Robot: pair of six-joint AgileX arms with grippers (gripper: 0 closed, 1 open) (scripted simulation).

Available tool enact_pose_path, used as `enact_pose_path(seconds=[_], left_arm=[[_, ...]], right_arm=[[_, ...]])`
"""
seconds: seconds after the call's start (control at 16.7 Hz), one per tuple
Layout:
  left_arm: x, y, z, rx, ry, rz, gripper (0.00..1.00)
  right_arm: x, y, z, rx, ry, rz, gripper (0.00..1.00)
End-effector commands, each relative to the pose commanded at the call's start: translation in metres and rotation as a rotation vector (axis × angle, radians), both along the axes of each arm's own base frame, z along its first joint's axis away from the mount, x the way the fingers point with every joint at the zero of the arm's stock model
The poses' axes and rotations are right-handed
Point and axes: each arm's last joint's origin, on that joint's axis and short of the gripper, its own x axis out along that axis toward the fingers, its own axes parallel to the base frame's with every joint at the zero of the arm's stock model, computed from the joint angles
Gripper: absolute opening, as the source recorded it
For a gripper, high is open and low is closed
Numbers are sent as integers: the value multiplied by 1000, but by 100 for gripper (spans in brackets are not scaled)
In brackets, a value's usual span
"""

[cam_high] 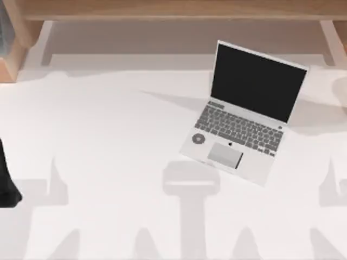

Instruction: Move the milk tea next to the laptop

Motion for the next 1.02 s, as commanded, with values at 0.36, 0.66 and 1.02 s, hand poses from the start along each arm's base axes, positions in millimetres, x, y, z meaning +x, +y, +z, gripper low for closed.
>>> enact_pose_path(seconds=[0.36, 0.66, 1.02], left_arm=[[0, 0, 0, 0, 0, 0, 100], [0, 0, 0, 0, 0, 0, 100], [0, 0, 0, 0, 0, 0, 100]], right_arm=[[6, -2, 7, -5, -12, -6, 100], [32, -7, 20, -18, -24, -17, 100], [86, -20, 1, -23, 43, -24, 100]])
